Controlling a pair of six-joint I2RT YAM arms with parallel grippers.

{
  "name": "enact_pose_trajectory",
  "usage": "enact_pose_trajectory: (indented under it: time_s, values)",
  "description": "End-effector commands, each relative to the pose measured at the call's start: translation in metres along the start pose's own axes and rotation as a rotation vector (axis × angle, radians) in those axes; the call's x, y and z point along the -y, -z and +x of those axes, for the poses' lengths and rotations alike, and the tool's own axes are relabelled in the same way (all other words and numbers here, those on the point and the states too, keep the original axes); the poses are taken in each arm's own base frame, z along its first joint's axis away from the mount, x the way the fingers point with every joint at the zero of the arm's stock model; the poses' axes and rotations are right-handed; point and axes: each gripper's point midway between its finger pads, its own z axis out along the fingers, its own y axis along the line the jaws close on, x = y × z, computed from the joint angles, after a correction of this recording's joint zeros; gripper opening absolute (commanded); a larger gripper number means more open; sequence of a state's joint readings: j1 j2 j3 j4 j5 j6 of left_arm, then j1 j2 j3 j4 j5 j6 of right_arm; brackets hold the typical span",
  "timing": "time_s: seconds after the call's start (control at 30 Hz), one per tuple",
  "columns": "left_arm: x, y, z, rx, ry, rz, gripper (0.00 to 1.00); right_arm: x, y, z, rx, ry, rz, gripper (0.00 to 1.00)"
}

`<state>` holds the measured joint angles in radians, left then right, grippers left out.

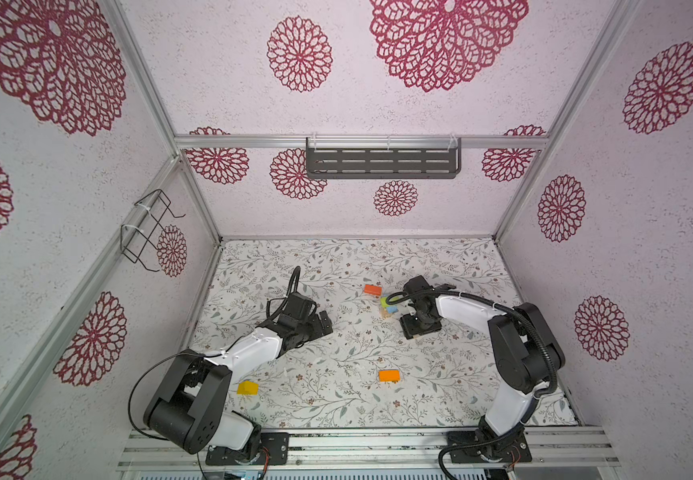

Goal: Build the wood block tower

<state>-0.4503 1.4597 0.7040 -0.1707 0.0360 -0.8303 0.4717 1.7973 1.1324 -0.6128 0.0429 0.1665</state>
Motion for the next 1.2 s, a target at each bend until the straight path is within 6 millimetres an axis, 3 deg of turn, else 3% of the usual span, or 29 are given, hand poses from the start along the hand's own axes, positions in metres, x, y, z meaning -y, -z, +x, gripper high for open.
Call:
enact_pose_trajectory:
  time_s: [0.0,0.3,0.63,0.8,1.0,1.17]
  values:
    - [0.007,0.001,-0.005,0.010,-0.019,0.011,0.97,-0.001,0.005,-0.006,0.005,0.008,-0.011,0.66]
    - [0.011,0.009,-0.008,0.014,-0.025,0.019,0.97,0.003,0.028,-0.013,0.050,-0.011,0.012,0.55]
    - [0.023,0.045,-0.020,0.051,-0.058,0.047,0.97,-0.008,0.097,-0.037,0.126,-0.036,-0.037,0.55]
    - [0.024,0.055,-0.022,0.067,-0.066,0.052,0.97,-0.015,0.119,-0.052,0.149,-0.022,-0.016,0.54]
    - [0.023,0.063,-0.025,0.089,-0.083,0.045,0.97,-0.033,0.125,-0.073,0.153,0.010,-0.025,0.54]
    - [0.019,0.060,-0.024,0.087,-0.102,0.029,0.97,-0.046,0.117,-0.090,0.142,0.030,-0.028,0.54]
